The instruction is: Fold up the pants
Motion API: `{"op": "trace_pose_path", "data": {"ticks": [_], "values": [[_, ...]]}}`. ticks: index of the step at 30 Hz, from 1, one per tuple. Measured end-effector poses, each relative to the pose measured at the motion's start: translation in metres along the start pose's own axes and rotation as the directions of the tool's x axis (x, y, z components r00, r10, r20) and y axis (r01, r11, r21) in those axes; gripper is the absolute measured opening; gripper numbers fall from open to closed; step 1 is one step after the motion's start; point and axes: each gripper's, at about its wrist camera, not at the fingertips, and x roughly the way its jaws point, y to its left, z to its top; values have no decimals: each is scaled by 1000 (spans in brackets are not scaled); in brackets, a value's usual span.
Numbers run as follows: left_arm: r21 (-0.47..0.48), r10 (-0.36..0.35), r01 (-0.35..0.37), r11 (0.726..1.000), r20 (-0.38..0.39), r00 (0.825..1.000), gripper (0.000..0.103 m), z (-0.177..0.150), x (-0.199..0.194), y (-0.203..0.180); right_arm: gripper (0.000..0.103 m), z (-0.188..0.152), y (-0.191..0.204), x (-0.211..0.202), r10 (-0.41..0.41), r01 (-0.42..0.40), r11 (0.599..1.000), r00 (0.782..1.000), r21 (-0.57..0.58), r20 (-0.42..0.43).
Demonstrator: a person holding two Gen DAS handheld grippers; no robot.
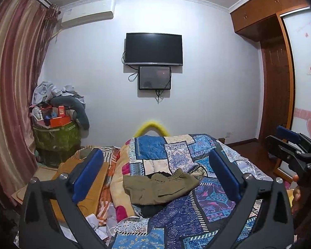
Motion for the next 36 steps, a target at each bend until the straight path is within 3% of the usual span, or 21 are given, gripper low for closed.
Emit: {"op": "trace_pose_path", "data": {"ticks": [36], "values": [[-2, -33, 33, 999, -21, 999, 103, -7, 8, -4, 103, -1, -6, -3, -31, 32, 999, 999, 23, -22]]}}
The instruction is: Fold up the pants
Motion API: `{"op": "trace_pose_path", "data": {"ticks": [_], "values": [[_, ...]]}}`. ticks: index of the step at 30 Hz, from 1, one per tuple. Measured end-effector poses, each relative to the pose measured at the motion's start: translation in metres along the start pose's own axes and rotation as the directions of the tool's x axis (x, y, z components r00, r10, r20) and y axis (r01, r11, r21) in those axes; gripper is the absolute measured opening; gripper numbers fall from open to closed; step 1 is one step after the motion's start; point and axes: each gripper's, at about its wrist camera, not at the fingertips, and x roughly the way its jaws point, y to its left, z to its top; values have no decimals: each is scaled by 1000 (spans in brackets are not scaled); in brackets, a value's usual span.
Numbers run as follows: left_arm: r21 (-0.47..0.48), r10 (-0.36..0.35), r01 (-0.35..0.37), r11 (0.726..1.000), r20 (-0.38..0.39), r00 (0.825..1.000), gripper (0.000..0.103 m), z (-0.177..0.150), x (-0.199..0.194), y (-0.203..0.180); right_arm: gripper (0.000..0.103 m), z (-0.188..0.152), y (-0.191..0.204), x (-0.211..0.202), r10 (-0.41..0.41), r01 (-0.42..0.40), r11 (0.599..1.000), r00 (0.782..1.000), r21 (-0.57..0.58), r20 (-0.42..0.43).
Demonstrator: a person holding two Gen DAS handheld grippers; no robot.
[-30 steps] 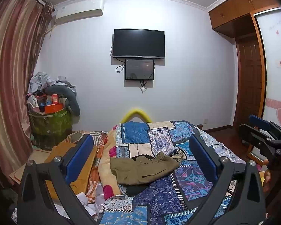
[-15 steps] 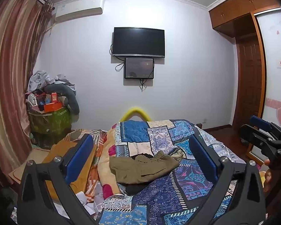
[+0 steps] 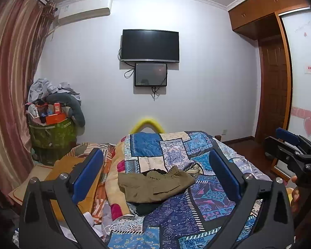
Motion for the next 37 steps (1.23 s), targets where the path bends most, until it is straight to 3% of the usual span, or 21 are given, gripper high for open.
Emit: {"op": "trace_pose_path", "data": {"ticks": [37], "values": [[18, -64, 65, 998, -51, 997, 103, -1, 9, -1, 103, -5, -3, -1, -14, 14, 1000, 1000, 17, -1]]}}
